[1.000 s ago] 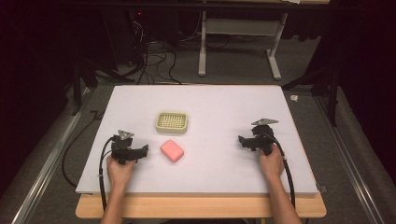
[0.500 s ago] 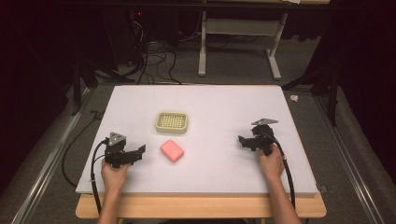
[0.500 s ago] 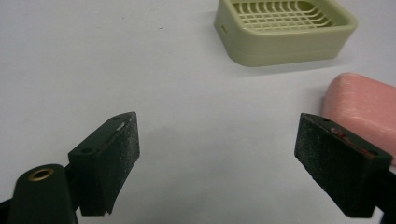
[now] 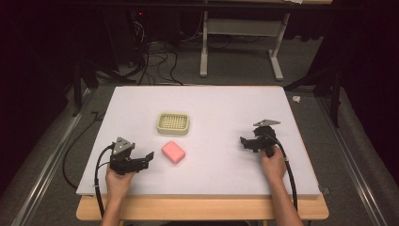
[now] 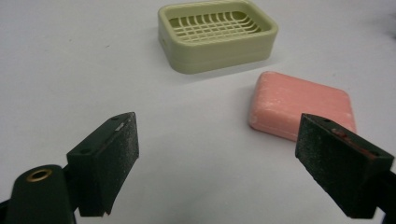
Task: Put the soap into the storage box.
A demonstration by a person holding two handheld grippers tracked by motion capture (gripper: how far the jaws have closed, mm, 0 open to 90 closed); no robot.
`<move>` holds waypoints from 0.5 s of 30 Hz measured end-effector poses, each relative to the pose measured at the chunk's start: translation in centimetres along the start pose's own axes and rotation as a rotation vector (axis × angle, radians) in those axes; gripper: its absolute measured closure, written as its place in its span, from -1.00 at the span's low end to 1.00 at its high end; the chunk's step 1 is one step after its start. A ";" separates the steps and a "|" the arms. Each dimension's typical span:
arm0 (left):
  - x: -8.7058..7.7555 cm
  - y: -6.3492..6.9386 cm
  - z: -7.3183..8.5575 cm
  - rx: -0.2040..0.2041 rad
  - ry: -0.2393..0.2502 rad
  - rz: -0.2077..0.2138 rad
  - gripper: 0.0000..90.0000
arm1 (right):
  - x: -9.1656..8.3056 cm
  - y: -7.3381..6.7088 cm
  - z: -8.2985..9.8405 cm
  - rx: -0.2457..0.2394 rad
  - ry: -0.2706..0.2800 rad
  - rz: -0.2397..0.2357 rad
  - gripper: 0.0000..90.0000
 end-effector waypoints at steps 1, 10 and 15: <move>-0.1 0.3 -0.1 0.006 0.002 0.005 -0.69 | 0.0 0.0 0.0 0.000 0.000 0.000 -0.69; 0.0 2.2 -0.3 0.048 0.005 0.044 -0.72 | 0.0 0.0 0.0 0.000 0.000 0.000 -0.69; 0.2 3.2 -0.6 0.070 0.001 0.061 -0.73 | 0.0 0.0 0.0 0.000 0.000 0.000 -0.69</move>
Point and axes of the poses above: each handheld gripper's, and its own axes: x roughly forward along the jaws, z roughly out of its underside, y roughly to its right, the point moved 10 cm from there along x, roughly forward along the jaws, and after that the axes turned 12 degrees about -z, right-handed, at the moved point
